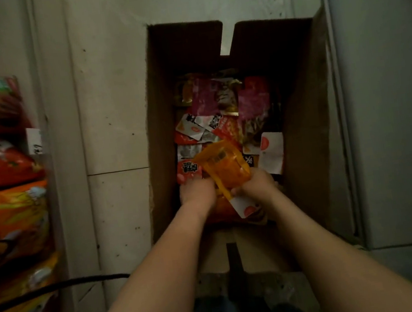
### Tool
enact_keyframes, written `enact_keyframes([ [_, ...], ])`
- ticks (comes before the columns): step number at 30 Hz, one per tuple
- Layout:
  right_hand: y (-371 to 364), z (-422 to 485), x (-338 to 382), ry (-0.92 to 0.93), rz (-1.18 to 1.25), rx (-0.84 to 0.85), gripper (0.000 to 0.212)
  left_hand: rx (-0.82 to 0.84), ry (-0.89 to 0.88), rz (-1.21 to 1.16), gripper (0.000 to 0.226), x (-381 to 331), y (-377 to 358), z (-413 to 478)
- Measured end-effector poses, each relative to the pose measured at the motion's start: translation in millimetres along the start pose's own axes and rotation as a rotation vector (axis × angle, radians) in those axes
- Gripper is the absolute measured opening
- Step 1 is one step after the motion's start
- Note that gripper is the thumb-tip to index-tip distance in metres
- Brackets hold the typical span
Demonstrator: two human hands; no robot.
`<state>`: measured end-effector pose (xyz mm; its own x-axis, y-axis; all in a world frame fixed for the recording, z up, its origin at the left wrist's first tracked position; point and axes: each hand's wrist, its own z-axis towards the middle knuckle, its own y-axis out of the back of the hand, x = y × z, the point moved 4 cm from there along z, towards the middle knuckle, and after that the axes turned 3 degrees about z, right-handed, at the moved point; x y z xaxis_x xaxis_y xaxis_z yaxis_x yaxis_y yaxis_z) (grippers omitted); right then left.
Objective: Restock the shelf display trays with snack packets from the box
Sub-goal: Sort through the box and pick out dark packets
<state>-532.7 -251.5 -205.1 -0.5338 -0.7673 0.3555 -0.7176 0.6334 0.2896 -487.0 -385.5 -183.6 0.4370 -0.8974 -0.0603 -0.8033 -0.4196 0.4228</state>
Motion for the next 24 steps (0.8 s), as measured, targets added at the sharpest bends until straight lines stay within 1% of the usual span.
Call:
enact_keyframes([
  [3, 16.4, -49.1, 17.4, 0.069, 0.193, -0.034, 0.023, -0.052, -0.016, -0.170, 0.039, 0.8, 24.1, -42.4],
  [6, 43.5, -111.7, 44.7, 0.165, 0.267, -0.088, 0.025, -0.163, -0.022, -0.212, 0.042, -2.5, 61.3, -100.9],
  [8, 63.5, -161.6, 67.8, 0.185, 0.301, -0.113, 0.027, -0.238, -0.028, -0.245, 0.041, -5.0, 90.3, -148.7],
  [11, 96.1, -239.5, 102.1, 0.205, 0.422, -0.070, 0.032, -0.330, -0.048, -0.327, 0.039, -10.5, 139.2, -224.7],
  [12, 109.4, -273.0, 117.0, 0.206, 0.457, -0.070, 0.034, -0.374, -0.055, -0.351, 0.035, -12.8, 158.4, -253.0],
  [14, 131.5, -335.6, 138.7, 0.179, 0.512, -0.043, 0.035, -0.487, -0.041, -0.364, 0.020, -18.2, 196.9, -316.4],
  [15, 135.8, -351.9, 141.2, 0.158, 0.543, -0.034, 0.037, -0.529, -0.033, -0.361, 0.015, -21.9, 207.4, -335.1],
  [16, 149.5, -393.1, 154.3, 0.147, 0.560, -0.049, 0.040, -0.567, -0.043, -0.371, 0.014, -26.1, 227.7, -373.1],
  [17, 148.6, -395.8, 152.9, 0.124, 0.587, -0.043, 0.042, -0.569, -0.033, -0.411, 0.015, -28.4, 227.6, -376.5],
  [18, 157.8, -422.4, 157.4, 0.120, 0.620, -0.074, 0.043, -0.578, -0.054, -0.482, 0.014, -32.1, 236.3, -402.6],
  [21, 182.2, -501.7, 172.3, 0.109, 0.717, -0.134, 0.049, -0.625, -0.190, -0.703, 0.009, -43.5, 264.6, -476.1],
  [23, 192.7, -545.3, 173.4, 0.123, 0.789, -0.161, 0.049, -0.630, -0.248, -0.859, 0.016, -50.7, 276.3, -514.3],
  [24, 197.9, -567.4, 172.4, 0.141, 0.841, -0.180, 0.050, -0.646, -0.289, -0.922, 0.025, -53.9, 281.0, -533.9],
])
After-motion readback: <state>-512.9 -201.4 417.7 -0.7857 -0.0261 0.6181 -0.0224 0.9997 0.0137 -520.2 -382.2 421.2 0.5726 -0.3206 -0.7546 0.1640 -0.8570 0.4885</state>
